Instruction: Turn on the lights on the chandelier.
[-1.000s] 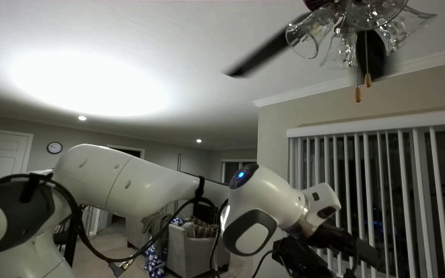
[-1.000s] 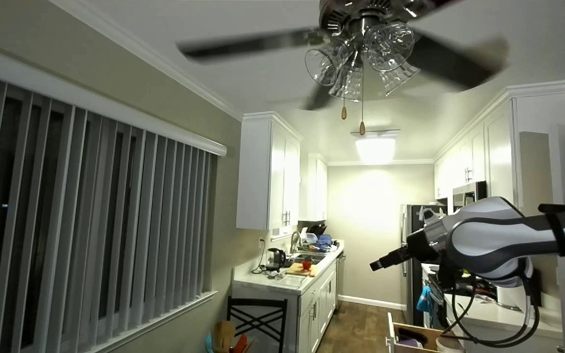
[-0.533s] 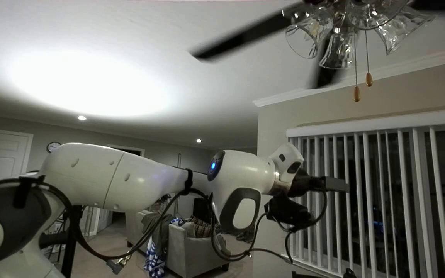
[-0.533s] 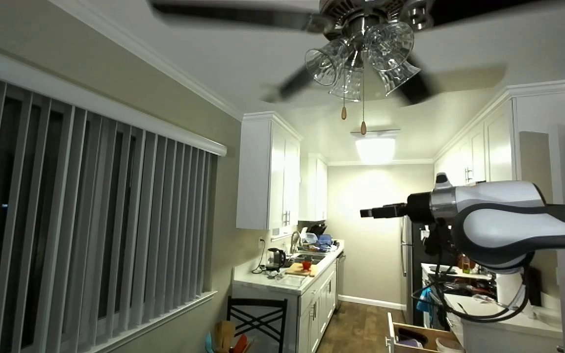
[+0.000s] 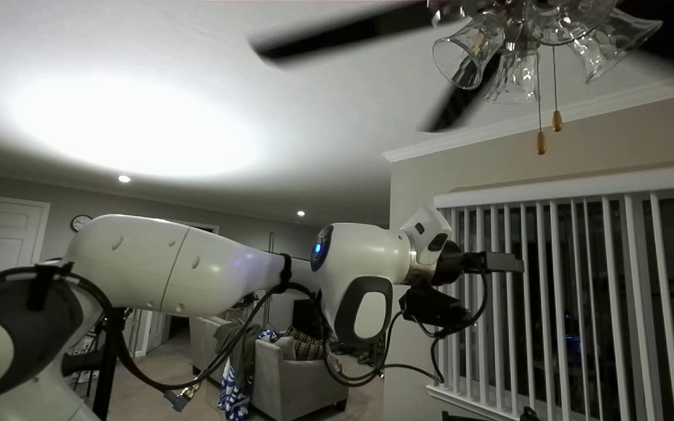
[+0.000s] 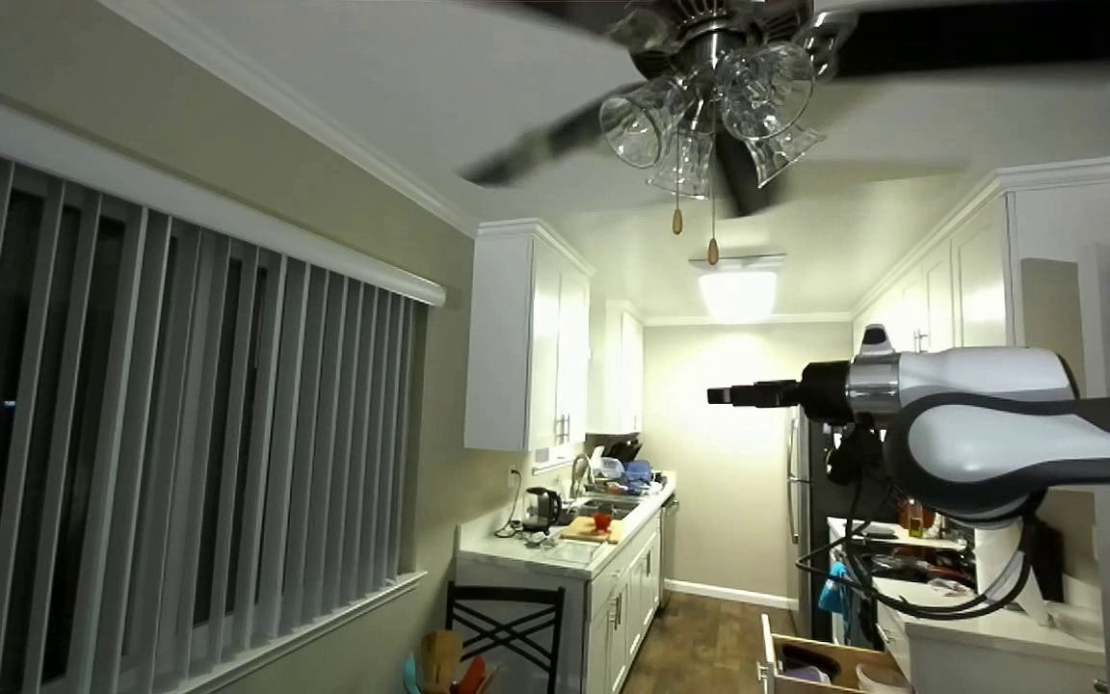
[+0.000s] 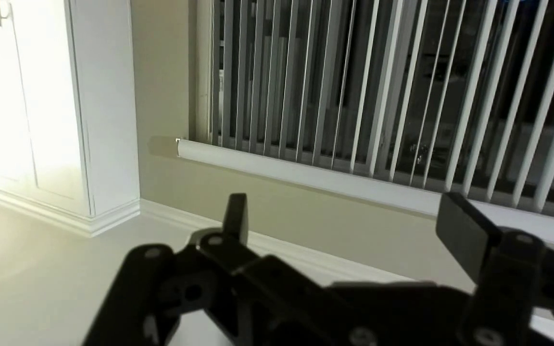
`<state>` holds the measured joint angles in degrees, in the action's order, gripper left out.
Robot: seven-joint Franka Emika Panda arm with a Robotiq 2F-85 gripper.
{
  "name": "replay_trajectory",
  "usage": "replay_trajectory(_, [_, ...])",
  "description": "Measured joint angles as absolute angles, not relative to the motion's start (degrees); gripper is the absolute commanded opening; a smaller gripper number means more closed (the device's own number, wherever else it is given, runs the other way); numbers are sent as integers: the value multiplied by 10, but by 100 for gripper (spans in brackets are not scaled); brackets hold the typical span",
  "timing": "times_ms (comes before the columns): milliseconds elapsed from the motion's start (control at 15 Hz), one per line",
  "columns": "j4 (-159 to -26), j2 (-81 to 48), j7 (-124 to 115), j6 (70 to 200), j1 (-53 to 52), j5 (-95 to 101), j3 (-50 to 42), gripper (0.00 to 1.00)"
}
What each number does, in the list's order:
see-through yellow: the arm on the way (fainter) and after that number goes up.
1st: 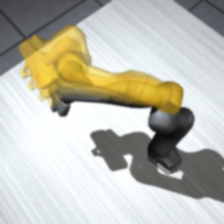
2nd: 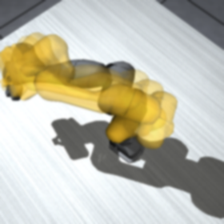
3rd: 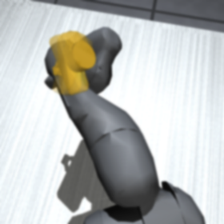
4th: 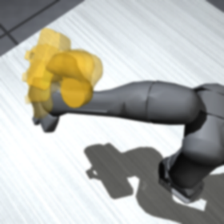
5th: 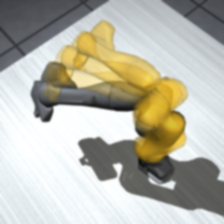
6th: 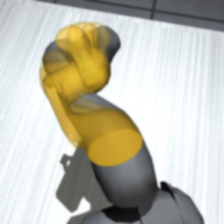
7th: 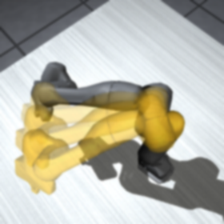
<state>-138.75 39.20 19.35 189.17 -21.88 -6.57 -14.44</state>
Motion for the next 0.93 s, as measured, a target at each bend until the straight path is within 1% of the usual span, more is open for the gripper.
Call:
replay_trajectory(200, [-1386, 392, 194, 1892, -217, -65, -143, 100])
replay_trajectory(333, [-1368, 392, 184, 1895, -193, -29, -126, 100])
replay_trajectory(600, [-1281, 376, 153, 1895, -90, 8, -52, 100])
replay_trajectory(933, [-1173, 314, 145, 1892, 34, 14, 32, 100])
